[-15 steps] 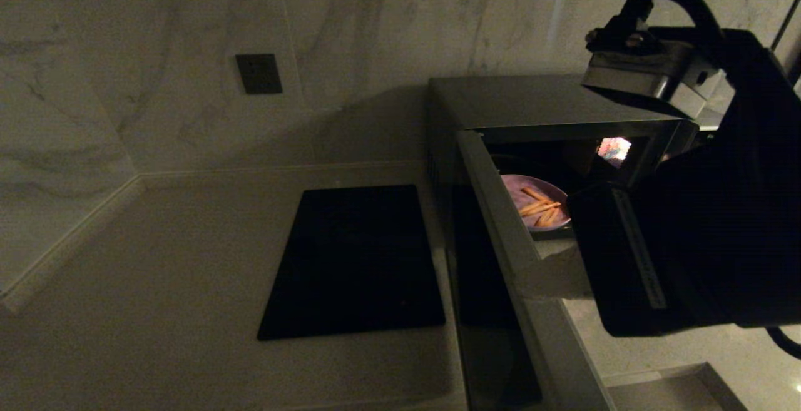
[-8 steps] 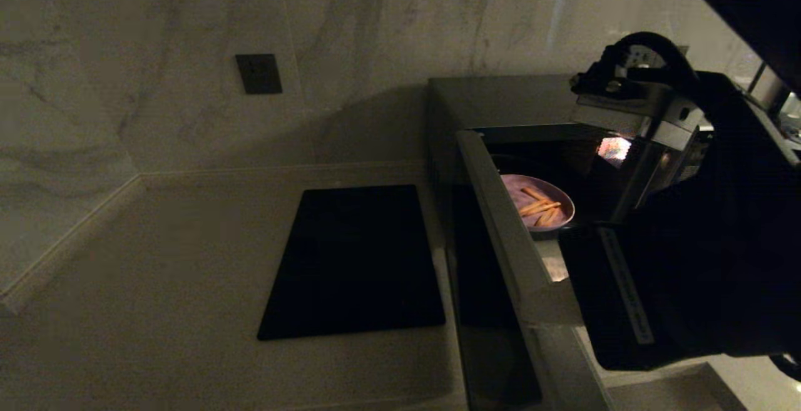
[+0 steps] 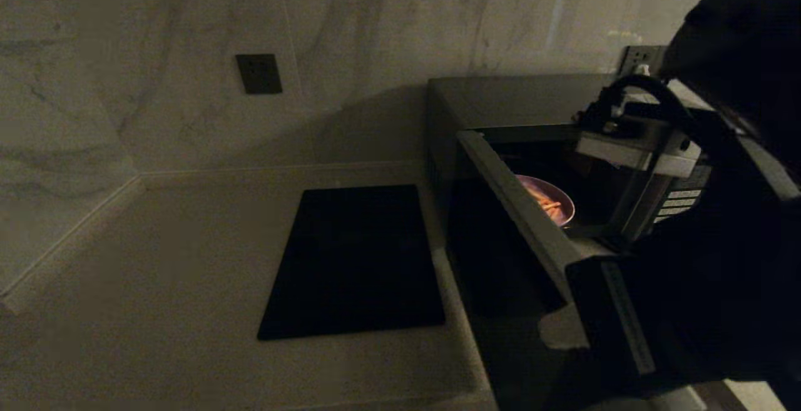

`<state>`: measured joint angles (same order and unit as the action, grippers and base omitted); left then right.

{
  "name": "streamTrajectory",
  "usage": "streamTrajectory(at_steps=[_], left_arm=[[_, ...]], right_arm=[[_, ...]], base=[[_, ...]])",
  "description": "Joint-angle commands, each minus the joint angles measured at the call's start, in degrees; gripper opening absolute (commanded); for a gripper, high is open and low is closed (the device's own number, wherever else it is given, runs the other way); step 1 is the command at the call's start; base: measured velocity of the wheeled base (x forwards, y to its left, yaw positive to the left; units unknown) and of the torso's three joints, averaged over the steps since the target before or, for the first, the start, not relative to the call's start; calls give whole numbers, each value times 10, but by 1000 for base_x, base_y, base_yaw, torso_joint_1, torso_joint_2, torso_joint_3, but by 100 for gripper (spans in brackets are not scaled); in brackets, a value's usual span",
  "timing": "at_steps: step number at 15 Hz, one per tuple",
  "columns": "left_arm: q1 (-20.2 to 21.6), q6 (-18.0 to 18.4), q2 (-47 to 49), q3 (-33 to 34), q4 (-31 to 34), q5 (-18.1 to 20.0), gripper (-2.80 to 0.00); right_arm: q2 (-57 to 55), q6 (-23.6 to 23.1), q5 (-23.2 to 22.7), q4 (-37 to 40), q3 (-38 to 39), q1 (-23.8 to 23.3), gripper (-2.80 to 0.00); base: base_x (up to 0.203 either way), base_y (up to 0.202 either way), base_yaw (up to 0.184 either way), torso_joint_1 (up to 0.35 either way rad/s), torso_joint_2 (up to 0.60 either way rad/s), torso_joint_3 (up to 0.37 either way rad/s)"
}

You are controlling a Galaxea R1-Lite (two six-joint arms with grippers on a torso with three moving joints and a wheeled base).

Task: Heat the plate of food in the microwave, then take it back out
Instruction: Close the microwave oven

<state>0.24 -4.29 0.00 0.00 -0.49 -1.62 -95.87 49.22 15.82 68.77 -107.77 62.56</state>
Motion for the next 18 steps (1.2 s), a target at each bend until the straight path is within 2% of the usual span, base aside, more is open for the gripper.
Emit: streamTrajectory(at_steps=[1,8,10,12,14,18], left_arm=[[0,0,1,0,0,0,-280],[0,0,1,0,0,0,-280],[0,0,1,0,0,0,-280],[0,0,1,0,0,0,-280],[0,0,1,0,0,0,-280],[0,0,1,0,0,0,-280]], right_arm=[[3,10,9,5,15,-2,-280],[6,47,54,23,20,-19,-280],[4,48,86,23,29,-60,-280],[-1,52,112,23,38,-125,-280],[-5,56,120,23,52,-189,-280],[-5,56,126,22,82,-274,-280]], base=[[0,0,0,0,0,0],[0,0,0,0,0,0],[0,0,0,0,0,0],[0,0,0,0,0,0],[0,0,0,0,0,0],[0,0,0,0,0,0]])
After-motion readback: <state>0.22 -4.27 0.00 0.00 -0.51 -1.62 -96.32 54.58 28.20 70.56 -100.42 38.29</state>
